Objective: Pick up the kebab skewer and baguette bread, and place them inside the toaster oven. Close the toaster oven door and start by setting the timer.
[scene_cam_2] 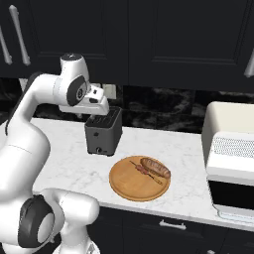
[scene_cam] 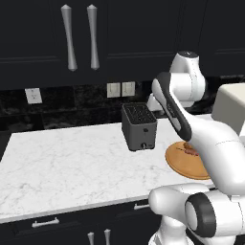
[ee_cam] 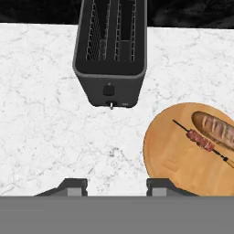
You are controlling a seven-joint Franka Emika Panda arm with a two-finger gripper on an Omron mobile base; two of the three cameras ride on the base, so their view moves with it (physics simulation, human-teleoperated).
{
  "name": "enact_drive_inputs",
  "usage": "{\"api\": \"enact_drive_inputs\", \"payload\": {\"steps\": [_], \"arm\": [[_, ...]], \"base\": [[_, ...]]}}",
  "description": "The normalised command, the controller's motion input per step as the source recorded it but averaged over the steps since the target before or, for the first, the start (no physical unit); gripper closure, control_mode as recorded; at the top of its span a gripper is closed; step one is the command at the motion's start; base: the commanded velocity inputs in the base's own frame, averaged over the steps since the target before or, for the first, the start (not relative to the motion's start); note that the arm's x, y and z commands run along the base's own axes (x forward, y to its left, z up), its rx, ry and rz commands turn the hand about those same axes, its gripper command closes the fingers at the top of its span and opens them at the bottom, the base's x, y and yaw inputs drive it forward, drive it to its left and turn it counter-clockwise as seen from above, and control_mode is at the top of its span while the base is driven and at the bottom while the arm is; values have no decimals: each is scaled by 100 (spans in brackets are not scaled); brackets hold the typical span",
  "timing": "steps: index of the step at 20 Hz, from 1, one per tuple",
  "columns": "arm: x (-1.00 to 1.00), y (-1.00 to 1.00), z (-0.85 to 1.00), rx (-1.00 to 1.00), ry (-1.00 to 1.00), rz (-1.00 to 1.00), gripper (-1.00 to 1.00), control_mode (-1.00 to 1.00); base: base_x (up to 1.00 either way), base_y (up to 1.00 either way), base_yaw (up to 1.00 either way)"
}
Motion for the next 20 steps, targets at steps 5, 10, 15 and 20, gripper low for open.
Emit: {"api": "enact_drive_inputs", "payload": {"steps": [5,10,15,20], "arm": [[-41,0,0,0,1,-3,-100,-100],[-100,0,-4,0,0,-14,-100,-100],[-97,-9,-5,0,0,-14,-100,-100],[-67,-13,-1,0,0,-16,-100,-100]], "base": [[0,0,0],[0,0,0],[0,0,0],[0,0,0]]}}
